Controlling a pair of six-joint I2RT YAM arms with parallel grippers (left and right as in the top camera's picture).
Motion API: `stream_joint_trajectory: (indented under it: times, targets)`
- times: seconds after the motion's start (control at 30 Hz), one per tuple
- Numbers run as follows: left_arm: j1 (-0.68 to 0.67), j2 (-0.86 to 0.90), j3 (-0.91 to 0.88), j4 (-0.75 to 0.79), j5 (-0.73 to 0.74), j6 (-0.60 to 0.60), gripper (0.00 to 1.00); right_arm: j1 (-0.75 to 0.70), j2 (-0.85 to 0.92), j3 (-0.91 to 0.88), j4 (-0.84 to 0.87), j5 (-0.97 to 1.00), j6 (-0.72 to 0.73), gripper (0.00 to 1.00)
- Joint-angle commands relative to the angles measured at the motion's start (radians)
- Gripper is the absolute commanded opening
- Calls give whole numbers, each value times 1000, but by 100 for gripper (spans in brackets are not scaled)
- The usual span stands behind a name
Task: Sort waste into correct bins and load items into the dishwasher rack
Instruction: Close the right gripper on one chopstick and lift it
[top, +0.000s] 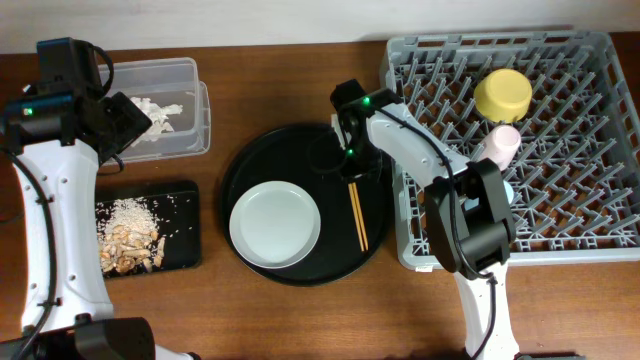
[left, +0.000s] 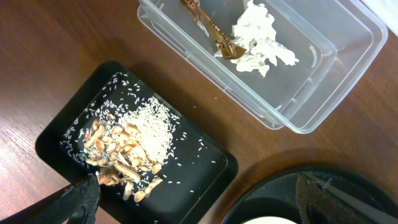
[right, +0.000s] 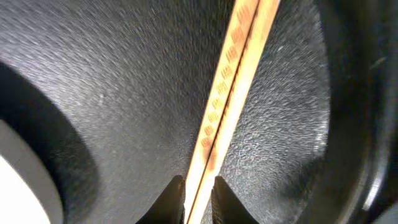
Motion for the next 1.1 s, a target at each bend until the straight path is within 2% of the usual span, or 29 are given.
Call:
stream_joint_trajectory:
  times: [0.0, 0.33, 0.47, 1.07]
  targets:
    - [5, -13, 8, 1, -10, -6, 99, -7, 11, 40, -13, -10, 4, 17]
    - [5, -13, 8, 1, -10, -6, 99, -8, 13, -19, 48, 34, 5, 19]
    - [5, -13, 8, 1, -10, -6, 99, -8, 13, -24, 56, 131, 69, 19]
    - [5, -13, 8, 1, -10, -6, 99, -6, 13, -24, 55, 81, 81, 19]
